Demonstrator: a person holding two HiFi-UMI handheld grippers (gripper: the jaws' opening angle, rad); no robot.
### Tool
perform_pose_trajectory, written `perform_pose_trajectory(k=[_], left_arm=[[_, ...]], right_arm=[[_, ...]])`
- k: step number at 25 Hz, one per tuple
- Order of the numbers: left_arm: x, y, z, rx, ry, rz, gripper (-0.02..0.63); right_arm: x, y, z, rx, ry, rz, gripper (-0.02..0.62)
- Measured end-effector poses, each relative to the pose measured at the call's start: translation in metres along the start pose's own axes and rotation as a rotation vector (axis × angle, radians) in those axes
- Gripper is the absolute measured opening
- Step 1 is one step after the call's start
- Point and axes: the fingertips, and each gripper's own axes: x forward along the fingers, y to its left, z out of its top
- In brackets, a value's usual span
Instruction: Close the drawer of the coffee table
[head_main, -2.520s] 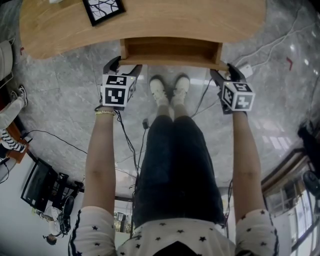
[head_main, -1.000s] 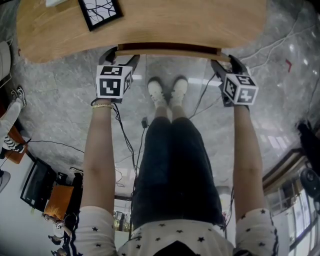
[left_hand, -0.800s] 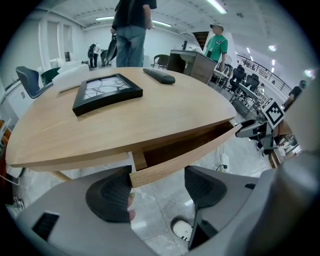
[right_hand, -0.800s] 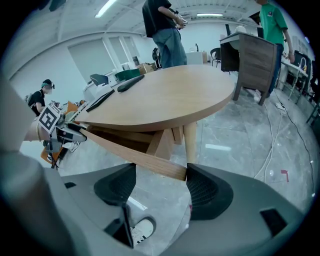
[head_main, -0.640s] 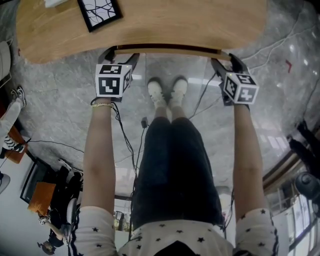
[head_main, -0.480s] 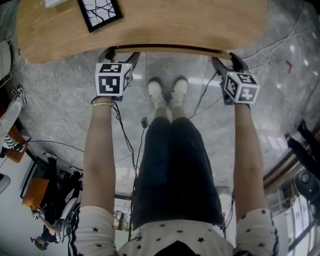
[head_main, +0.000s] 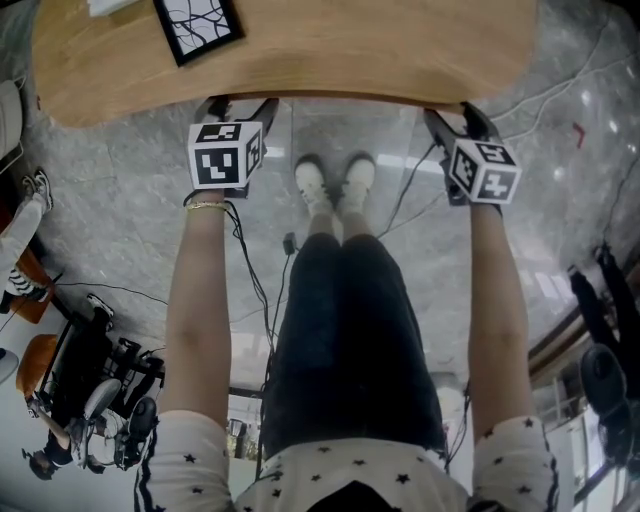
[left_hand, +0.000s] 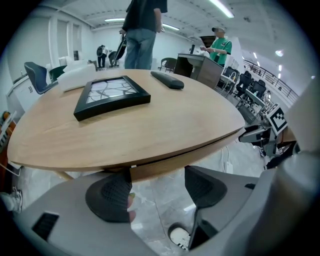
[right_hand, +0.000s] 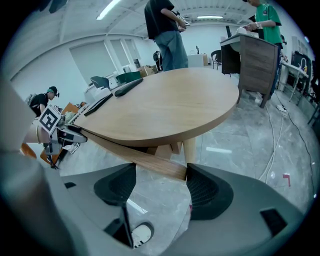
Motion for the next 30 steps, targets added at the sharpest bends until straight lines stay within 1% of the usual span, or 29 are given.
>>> perform_pose_trajectory(k=[5,10,12,23,30], left_arm=[[0.001,0.001,0.004,-0.041,-0.022,0.010,0.325],[0.003,0.005,0.008,-0.110,-0.055,0.038,0.324],[0.004,0.006,0.009,-0.127,-0.066,0.046,0.324],[0.006,0.008,0.015,-0.192,-0.112,0.075,0.324],[0.008,0.008,0.015,-0.189,-0.126,0.078,0.324]], right_arm=[[0.001,-0.002,0.005,0.001,-0.013,0.001,0.310],[0.006,-0.005,0.012,-0.004,-0.034,0.000,0.310],[0.008,-0.005,0.014,-0.007,-0.041,0.001,0.310],[0.011,-0.008,0.023,-0.028,-0.101,-0.008,0.310],[0.014,-0.010,0.024,-0.043,-0.112,-0.008,0.314]])
